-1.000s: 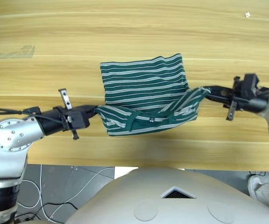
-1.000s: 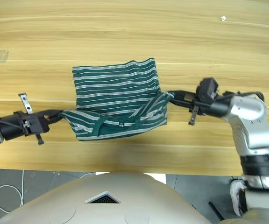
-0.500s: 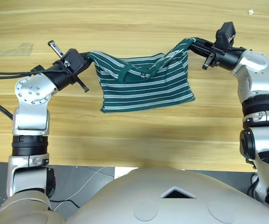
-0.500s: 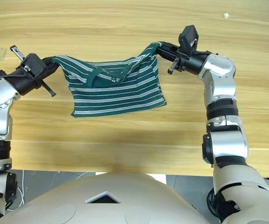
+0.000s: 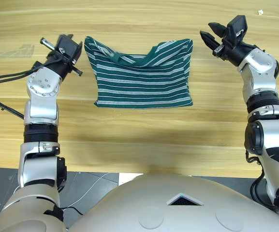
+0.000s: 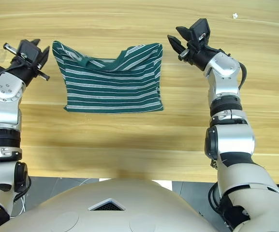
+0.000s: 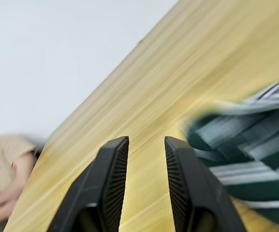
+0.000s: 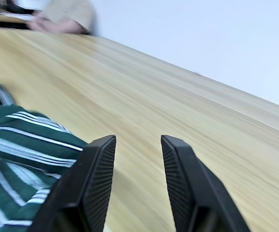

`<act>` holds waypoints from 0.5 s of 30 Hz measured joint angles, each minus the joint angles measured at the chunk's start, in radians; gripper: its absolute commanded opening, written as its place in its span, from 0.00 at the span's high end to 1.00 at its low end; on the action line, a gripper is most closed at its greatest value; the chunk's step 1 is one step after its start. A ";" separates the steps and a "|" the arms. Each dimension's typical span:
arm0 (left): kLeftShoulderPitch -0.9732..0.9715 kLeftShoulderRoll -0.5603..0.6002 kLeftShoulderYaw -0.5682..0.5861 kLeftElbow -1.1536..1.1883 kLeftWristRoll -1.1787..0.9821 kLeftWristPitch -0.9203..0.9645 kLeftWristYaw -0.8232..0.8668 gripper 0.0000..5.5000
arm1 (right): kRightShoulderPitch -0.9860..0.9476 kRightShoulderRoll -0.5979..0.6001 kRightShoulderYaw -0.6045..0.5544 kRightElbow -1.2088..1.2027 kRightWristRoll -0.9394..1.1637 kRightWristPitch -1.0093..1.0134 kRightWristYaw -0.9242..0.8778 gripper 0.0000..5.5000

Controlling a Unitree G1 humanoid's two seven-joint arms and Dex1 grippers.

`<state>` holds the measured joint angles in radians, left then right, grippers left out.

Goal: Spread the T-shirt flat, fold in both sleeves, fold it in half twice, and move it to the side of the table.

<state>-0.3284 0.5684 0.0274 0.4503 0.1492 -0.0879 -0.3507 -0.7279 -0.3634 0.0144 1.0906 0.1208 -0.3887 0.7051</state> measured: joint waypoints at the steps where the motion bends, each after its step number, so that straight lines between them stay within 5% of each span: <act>1: 0.000 -0.012 0.005 0.020 -0.002 0.000 0.014 0.76 | 0.000 0.000 0.000 0.016 -0.021 -0.009 -0.029 0.69; 10: 0.041 -0.043 0.039 0.091 -0.037 -0.003 0.052 0.76 | 0.001 0.053 0.021 0.016 -0.088 -0.093 -0.066 0.69; 15: 0.043 -0.052 0.087 0.054 -0.075 -0.024 0.100 0.76 | -0.017 0.090 0.145 0.008 -0.231 -0.121 -0.076 0.69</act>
<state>-0.2853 0.5161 0.1147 0.5040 0.0744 -0.1122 -0.2504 -0.7453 -0.2732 0.1596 1.0986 -0.1101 -0.5097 0.6294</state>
